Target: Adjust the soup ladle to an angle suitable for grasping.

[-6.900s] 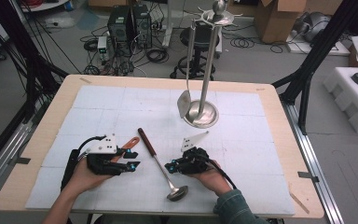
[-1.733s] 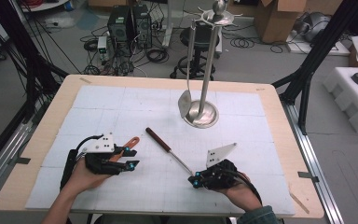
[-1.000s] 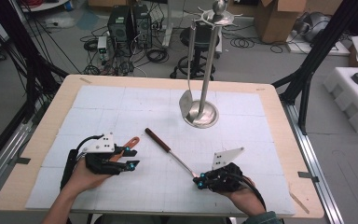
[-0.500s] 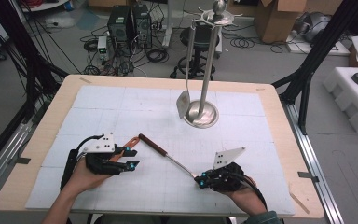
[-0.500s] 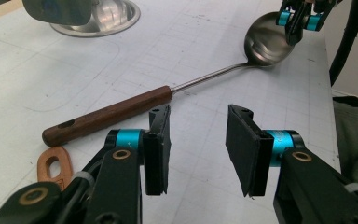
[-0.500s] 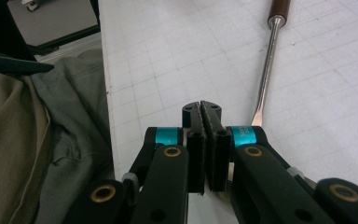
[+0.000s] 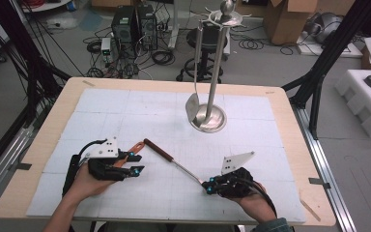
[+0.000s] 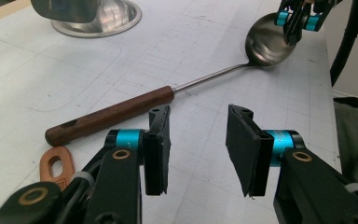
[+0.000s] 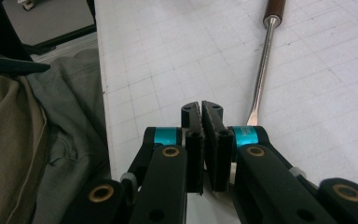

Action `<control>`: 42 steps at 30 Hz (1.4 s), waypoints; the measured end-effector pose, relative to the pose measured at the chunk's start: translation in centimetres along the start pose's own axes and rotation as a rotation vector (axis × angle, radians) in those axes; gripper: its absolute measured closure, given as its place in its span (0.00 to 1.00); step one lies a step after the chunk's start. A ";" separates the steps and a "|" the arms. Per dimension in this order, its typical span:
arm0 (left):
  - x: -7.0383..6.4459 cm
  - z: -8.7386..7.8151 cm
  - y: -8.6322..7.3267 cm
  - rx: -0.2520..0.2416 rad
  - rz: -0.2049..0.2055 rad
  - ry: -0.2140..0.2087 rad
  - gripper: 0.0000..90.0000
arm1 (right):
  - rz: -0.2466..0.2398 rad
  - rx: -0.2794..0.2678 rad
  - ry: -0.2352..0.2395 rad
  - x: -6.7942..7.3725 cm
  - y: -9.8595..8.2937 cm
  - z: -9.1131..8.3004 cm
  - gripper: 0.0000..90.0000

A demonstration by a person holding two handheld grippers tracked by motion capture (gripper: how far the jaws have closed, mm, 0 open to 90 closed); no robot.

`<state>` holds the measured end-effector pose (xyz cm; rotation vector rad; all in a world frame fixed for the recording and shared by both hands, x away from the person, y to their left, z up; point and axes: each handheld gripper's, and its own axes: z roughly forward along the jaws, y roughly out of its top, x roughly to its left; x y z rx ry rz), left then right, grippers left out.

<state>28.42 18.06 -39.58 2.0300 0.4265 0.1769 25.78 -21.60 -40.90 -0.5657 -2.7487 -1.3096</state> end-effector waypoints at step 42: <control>0.0 0.1 0.0 0.000 0.004 -0.001 0.66 | 0.006 -0.011 -0.057 0.7 -1.2 -0.6 1.00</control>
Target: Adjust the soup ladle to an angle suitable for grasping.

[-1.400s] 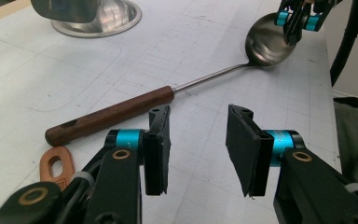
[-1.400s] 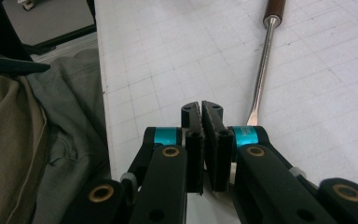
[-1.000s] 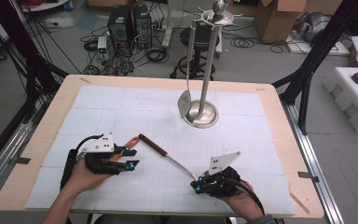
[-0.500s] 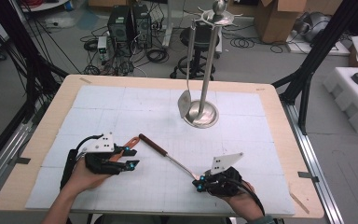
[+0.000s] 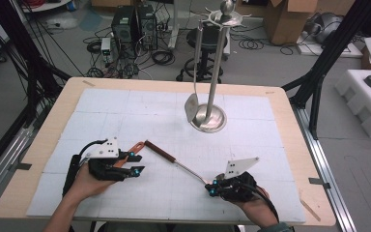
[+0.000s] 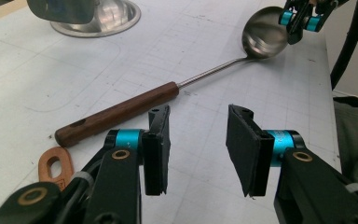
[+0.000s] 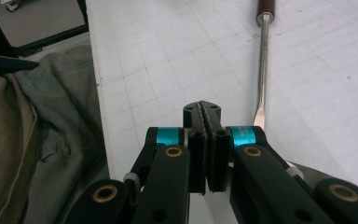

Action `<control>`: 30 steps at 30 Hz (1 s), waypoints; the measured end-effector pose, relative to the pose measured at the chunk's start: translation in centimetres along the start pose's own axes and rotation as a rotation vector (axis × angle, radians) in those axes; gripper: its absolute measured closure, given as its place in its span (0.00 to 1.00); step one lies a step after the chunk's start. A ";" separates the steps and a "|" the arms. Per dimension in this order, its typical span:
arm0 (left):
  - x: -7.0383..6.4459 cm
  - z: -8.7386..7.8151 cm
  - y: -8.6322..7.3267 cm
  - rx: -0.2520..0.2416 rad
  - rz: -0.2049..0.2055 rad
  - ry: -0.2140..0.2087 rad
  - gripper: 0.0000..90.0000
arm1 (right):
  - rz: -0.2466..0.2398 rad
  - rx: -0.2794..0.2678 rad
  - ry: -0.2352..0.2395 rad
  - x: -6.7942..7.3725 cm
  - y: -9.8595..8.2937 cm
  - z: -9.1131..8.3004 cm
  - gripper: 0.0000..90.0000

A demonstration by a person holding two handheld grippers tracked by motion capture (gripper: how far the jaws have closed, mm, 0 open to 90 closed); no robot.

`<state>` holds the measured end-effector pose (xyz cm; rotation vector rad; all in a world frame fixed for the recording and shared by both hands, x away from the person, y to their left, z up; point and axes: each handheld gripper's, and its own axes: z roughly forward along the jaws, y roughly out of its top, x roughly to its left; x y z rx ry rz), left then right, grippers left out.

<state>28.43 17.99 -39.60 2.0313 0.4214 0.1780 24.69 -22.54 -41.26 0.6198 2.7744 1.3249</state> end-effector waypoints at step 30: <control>0.1 -0.1 0.0 0.000 0.001 0.002 0.66 | 0.023 -0.010 -0.033 -1.0 -0.7 -1.2 0.98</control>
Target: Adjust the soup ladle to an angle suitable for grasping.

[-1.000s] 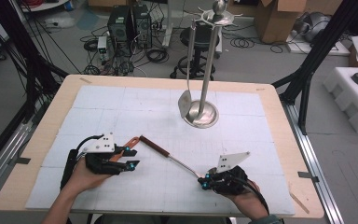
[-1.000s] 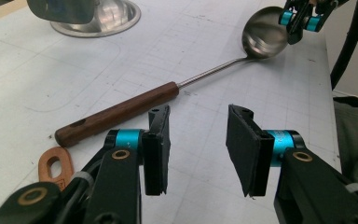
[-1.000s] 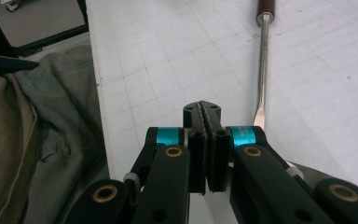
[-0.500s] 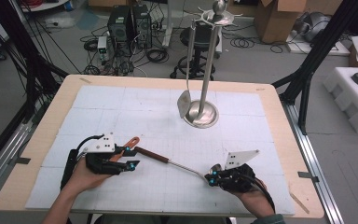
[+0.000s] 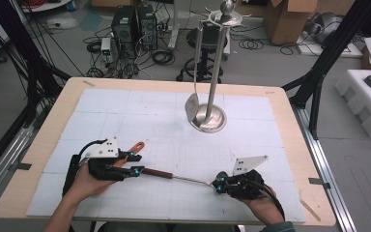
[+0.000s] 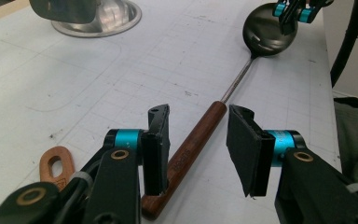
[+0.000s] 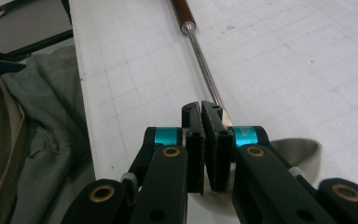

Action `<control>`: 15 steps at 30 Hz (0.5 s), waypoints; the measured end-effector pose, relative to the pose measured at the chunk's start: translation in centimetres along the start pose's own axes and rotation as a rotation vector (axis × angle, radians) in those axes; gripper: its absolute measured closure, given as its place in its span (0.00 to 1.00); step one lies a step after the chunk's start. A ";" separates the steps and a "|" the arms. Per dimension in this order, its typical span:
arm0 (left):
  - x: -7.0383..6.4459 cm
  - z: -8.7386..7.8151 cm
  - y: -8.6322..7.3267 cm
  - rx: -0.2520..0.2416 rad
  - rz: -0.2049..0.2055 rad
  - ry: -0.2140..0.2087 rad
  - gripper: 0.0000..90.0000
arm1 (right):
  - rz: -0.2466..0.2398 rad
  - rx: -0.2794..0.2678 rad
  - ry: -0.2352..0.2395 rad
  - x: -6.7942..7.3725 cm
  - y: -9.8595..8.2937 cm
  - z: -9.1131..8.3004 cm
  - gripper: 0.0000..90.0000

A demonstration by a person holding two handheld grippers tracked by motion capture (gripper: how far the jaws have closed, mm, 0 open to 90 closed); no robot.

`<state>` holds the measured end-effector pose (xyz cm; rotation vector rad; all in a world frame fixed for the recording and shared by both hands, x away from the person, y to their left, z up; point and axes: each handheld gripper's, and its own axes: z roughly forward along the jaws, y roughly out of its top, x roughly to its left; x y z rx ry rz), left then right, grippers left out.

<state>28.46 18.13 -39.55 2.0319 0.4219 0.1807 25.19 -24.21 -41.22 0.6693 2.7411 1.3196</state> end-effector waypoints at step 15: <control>0.0 -1.0 -0.2 -0.006 -0.012 0.019 0.58 | -0.033 -0.005 0.003 0.6 3.8 1.6 0.76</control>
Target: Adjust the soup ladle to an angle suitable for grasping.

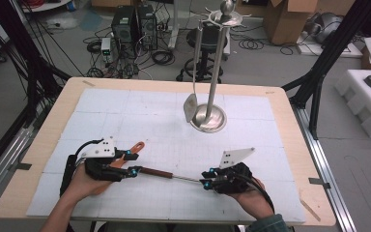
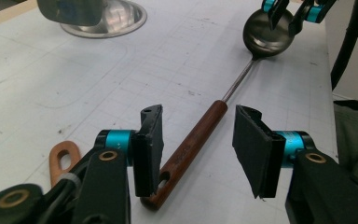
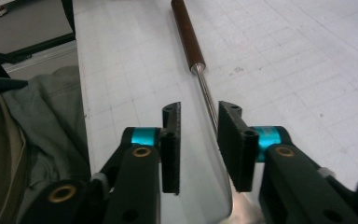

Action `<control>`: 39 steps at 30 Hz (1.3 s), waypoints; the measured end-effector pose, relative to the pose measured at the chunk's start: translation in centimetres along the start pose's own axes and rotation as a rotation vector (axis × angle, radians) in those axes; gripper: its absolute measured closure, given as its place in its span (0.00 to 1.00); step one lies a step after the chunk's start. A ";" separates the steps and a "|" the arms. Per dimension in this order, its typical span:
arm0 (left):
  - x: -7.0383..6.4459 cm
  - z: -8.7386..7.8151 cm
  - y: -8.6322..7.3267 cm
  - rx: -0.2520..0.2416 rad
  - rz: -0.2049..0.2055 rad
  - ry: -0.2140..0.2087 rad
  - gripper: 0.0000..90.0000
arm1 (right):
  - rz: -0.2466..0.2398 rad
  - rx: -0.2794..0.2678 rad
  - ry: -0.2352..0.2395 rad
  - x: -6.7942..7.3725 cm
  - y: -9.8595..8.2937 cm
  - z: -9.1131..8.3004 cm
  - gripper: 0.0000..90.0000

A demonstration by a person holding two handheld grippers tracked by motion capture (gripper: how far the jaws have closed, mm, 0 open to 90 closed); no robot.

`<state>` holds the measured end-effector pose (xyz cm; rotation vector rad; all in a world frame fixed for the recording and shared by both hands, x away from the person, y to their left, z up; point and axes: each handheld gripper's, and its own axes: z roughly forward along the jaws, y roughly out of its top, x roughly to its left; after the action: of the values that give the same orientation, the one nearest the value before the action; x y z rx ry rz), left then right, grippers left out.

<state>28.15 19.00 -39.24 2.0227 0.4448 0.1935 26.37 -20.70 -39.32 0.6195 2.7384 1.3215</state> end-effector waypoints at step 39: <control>0.0 -1.3 -0.8 -0.022 -0.030 0.034 0.42 | -0.030 0.048 -0.013 -1.1 6.4 5.5 0.47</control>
<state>27.52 20.39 -39.35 1.9923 0.4919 0.2141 30.62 -13.46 -38.12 0.5863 2.7652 1.2438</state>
